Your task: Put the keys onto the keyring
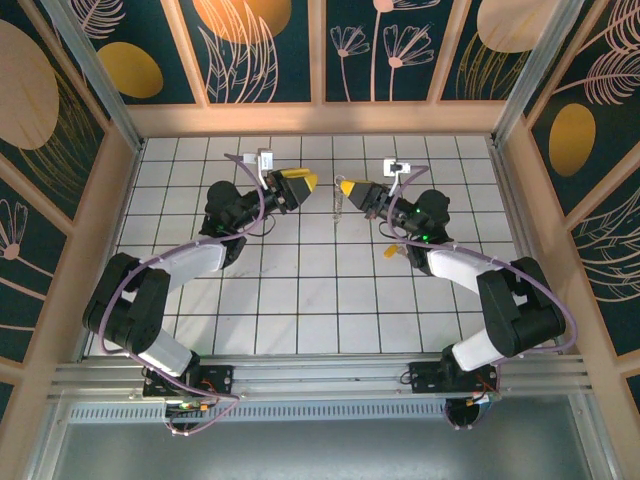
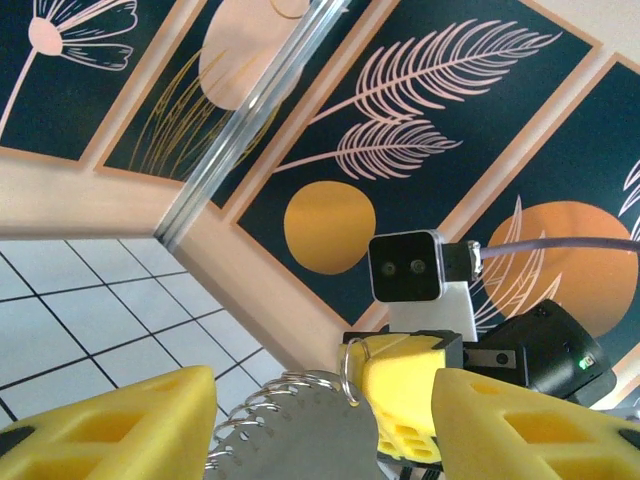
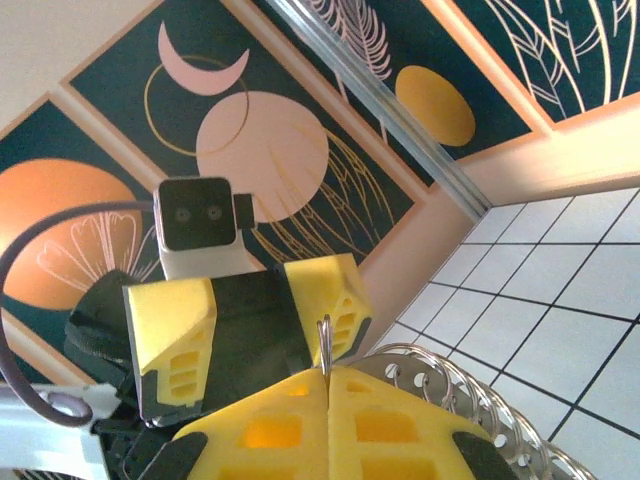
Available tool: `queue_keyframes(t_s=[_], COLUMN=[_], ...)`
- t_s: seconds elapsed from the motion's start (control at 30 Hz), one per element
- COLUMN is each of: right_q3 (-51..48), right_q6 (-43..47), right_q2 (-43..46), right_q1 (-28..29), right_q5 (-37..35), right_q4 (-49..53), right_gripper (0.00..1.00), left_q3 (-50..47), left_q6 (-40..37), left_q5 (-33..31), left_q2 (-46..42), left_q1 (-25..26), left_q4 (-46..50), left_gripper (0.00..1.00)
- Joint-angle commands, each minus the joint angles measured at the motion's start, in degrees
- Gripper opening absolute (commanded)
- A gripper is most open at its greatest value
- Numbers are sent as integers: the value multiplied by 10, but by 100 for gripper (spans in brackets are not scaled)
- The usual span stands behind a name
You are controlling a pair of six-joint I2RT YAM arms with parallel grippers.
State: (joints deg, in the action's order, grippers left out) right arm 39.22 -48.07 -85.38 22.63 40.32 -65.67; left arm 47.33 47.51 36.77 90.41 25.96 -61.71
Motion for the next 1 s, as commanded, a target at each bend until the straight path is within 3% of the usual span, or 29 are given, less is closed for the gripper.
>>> queue_keyframes(t_s=[0.0, 0.6, 0.97], right_q3=[6, 36, 58], right_q6=[-17, -59, -73], right_q2=[11, -27, -51], right_q1=[9, 53, 72], right_q5=[-30, -79, -88], right_q4=[-38, -62, -74], right_gripper=[0, 0, 0], left_q3=[-6, -26, -21], left_q6=[24, 108, 122], left_q5=[5, 5, 8], left_q2=[13, 61, 70], left_q1=[2, 3, 7], left_q4=[-49, -186, -207], left_gripper=[56, 41, 38])
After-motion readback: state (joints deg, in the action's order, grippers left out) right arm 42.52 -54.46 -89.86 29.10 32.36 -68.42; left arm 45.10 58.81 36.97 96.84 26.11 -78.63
